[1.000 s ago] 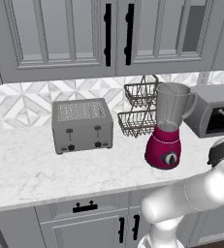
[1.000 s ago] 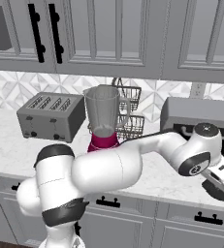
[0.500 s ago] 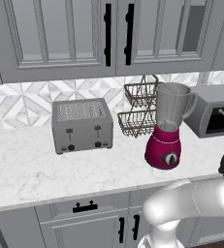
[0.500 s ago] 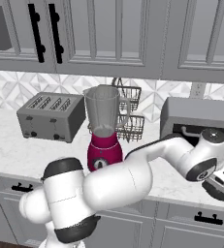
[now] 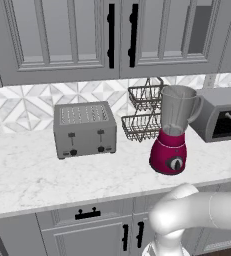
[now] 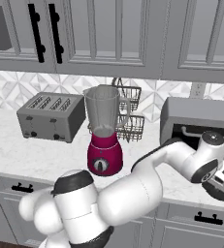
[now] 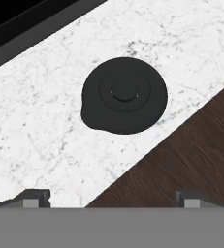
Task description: Close the lid blender by securely placing the lid on top.
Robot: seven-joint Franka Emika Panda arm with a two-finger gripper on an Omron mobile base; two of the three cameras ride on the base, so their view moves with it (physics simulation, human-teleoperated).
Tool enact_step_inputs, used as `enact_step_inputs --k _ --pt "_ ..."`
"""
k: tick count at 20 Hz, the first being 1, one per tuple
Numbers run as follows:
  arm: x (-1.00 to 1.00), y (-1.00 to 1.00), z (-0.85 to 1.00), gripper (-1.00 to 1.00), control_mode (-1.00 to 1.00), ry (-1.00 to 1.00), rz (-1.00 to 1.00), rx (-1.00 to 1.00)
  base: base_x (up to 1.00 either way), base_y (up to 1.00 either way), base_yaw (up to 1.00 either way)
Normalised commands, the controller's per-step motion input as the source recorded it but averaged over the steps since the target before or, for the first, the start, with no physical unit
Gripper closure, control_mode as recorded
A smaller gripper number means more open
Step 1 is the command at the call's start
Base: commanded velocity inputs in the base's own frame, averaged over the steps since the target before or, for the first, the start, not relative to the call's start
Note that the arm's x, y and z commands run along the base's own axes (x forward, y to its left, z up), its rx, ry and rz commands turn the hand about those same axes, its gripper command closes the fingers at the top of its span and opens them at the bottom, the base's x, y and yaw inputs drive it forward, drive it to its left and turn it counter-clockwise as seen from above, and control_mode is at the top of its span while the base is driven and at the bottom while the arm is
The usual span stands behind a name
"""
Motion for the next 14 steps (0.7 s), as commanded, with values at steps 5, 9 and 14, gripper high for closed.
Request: enact_step_inputs --k 5,9,14 --pt "0.27 -0.17 -0.18 -1.00 -1.00 0.00 0.00 0.00 0.00 0.00 0.00" --pt "0.18 -0.29 -0.13 -1.00 -1.00 0.00 0.00 0.00 0.00 0.00 0.00" --pt "0.14 -0.27 -0.08 -1.00 -1.00 0.00 0.00 0.00 0.00 0.00 0.00"
